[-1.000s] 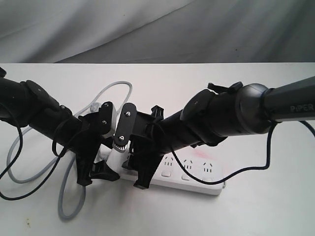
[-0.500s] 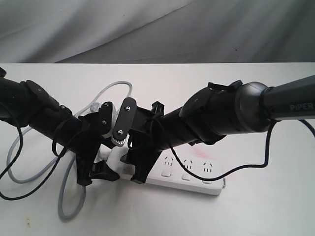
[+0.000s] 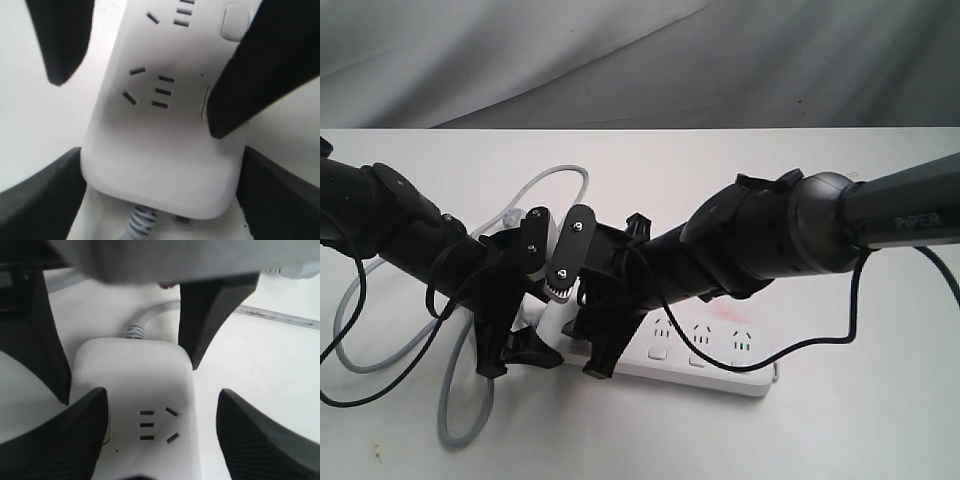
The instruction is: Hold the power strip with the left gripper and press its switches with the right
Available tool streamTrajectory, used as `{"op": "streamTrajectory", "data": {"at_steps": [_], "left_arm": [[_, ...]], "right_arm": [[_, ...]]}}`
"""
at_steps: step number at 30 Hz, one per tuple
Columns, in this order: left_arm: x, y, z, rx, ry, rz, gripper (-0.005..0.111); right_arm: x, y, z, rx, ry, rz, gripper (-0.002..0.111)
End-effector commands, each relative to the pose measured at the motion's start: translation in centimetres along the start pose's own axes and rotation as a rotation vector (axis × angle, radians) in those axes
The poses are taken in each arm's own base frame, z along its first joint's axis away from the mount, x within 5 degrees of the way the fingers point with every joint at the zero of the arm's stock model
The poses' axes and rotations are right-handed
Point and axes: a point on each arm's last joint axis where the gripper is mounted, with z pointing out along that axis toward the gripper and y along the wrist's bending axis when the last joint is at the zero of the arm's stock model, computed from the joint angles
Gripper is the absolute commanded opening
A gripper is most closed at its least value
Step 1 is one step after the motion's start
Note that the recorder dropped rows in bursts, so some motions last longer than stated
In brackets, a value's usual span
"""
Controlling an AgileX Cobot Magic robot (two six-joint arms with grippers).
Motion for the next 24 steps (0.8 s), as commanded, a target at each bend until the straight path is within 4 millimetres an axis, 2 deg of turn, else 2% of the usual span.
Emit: {"op": "streamTrajectory", "data": {"at_steps": [1,24], "left_arm": [[-0.05,-0.17,0.09,0.018,0.004,0.015,0.066],[-0.05,-0.17,0.09,0.018,0.004,0.015,0.066]], "right_arm": [[0.11,0.27,0.3,-0.015,0.003,-0.015,0.059],[0.8,0.41,0.44,0.001,0.03,-0.036,0.059]]}}
